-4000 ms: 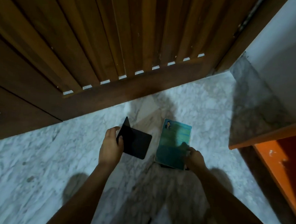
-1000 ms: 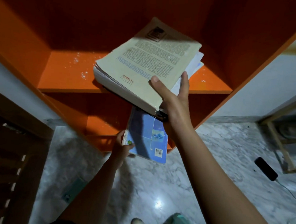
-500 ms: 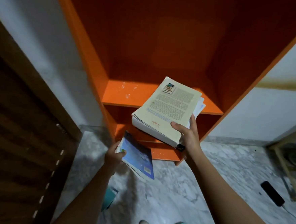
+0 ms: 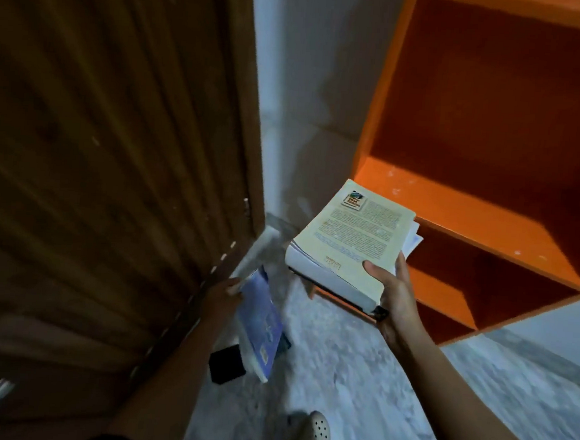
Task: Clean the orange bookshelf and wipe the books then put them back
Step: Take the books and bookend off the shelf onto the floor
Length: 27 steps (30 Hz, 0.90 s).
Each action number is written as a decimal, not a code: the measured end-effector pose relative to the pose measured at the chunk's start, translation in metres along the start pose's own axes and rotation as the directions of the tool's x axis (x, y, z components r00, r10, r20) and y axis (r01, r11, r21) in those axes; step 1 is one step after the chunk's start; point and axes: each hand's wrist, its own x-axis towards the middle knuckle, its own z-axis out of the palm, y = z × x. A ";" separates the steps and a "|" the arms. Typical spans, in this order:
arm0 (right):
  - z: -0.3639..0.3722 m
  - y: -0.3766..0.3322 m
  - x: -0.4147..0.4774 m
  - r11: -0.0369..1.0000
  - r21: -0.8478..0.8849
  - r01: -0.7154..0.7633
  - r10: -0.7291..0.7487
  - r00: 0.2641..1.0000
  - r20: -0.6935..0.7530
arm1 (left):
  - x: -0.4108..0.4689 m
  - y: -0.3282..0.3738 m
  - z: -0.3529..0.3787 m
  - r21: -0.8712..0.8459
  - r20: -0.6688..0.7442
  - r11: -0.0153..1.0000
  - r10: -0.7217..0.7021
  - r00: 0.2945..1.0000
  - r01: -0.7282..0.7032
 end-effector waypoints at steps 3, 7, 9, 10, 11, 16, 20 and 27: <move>0.024 0.023 0.031 0.993 -0.013 -0.119 0.120 0.983 0.137 | 0.001 -0.011 -0.017 -0.097 -0.110 0.995 0.003 0.994 -0.014; 0.047 0.060 0.082 0.952 -0.137 -0.273 0.298 0.929 0.218 | 0.004 -0.022 -0.030 -0.078 -0.342 0.997 -0.017 0.940 -0.011; 0.051 0.081 0.105 0.920 -0.254 -0.298 0.360 0.899 0.249 | 0.009 -0.026 -0.032 -0.098 -0.414 0.995 -0.026 0.910 -0.016; 0.051 0.092 0.114 0.901 -0.298 -0.314 0.395 0.879 0.267 | 0.010 -0.027 -0.031 -0.113 -0.478 0.994 -0.050 0.877 -0.005; 0.049 0.104 0.124 0.886 -0.323 -0.332 0.425 0.861 0.280 | 0.011 -0.029 -0.029 -0.112 -0.535 0.993 -0.081 0.841 0.025; 0.016 0.180 0.160 0.821 -0.372 -0.432 0.529 0.821 0.216 | 0.027 -0.075 -0.012 -0.082 -0.677 0.995 -0.098 0.730 0.058; -0.008 0.246 0.172 0.796 -0.454 -0.400 0.541 0.807 0.238 | 0.052 -0.118 0.008 -0.071 -0.790 0.997 -0.053 0.611 -0.006; -0.046 0.397 0.195 0.792 -0.510 -0.336 0.529 0.794 0.298 | 0.114 -0.220 0.034 -0.032 -0.866 0.949 0.130 0.483 -0.314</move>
